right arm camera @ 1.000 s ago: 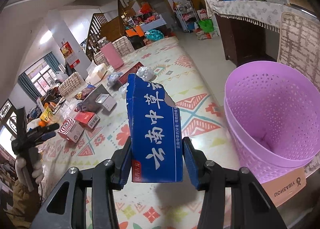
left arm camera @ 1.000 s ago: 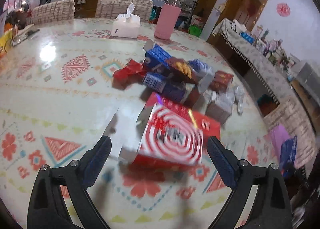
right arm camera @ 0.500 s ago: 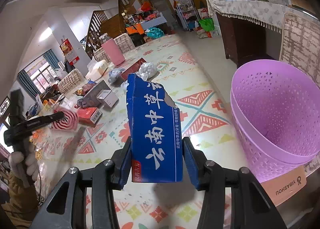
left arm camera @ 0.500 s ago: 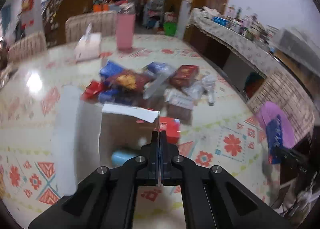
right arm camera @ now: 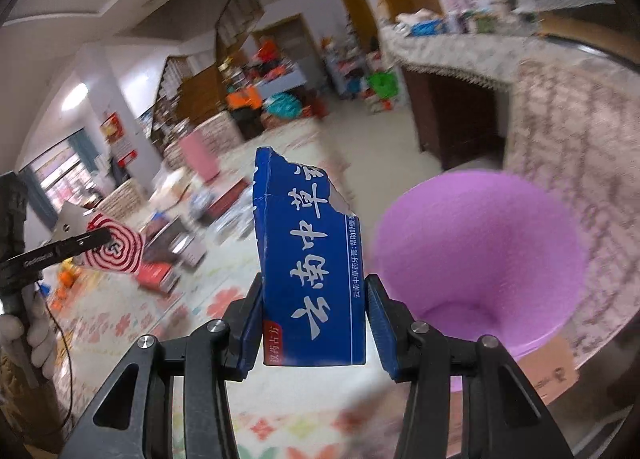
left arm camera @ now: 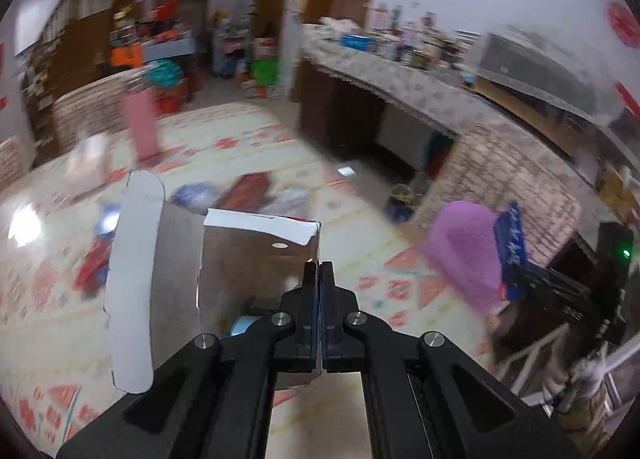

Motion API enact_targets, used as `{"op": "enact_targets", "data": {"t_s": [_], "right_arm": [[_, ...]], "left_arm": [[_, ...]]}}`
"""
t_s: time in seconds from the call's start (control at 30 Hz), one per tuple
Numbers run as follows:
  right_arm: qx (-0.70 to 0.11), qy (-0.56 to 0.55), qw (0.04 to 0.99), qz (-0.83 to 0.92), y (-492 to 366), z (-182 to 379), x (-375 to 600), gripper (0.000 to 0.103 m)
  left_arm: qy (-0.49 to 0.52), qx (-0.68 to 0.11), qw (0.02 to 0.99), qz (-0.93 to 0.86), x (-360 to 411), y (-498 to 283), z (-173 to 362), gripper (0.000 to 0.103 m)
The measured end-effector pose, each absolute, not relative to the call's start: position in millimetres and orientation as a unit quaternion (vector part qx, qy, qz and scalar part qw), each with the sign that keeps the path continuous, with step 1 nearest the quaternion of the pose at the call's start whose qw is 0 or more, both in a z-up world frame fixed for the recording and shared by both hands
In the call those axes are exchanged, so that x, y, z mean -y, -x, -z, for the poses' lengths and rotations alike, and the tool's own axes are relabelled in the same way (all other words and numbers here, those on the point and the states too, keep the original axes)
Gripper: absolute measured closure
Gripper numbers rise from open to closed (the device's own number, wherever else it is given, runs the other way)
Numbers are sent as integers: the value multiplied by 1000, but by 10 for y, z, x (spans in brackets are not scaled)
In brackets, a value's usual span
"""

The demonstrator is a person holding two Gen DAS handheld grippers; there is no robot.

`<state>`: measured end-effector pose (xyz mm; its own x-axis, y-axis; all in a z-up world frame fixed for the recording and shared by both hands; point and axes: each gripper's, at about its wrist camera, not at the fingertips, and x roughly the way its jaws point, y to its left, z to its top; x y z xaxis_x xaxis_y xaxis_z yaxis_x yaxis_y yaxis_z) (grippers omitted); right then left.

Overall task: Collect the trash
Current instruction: 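Carry the blue box to the pink wastebasket while left gripper grasps a white-red box, then open both grippers over the pink wastebasket to drop the boxes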

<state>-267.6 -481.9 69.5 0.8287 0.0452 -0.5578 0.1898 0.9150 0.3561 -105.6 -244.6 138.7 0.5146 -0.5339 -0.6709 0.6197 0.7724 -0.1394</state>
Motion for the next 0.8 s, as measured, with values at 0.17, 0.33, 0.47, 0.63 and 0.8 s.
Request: {"op": "enact_targets", "data": {"t_s": [0.17, 0.33, 0.47, 0.63, 0.8], "right_arm": [[-277, -209, 934, 88, 2777, -776, 5226, 51], [-280, -223, 926, 121, 2802, -720, 5555, 51], [-284, -245, 916, 146, 2829, -605, 5825, 51], [-288, -270, 905, 161, 2811, -438, 6117, 40], [-273, -277, 905, 173, 3000, -437, 6152, 35]], "left_arm": [[-79, -365, 834, 407, 3267, 1104, -1464, 102], [-98, -381, 793, 466, 4132, 1186, -1424, 102], [-111, -390, 768, 496, 4684, 1246, -1347, 102], [-117, -407, 750, 508, 5163, 1213, -1182, 75], [-111, -401, 755, 507, 5108, 1294, -1169, 46]]}}
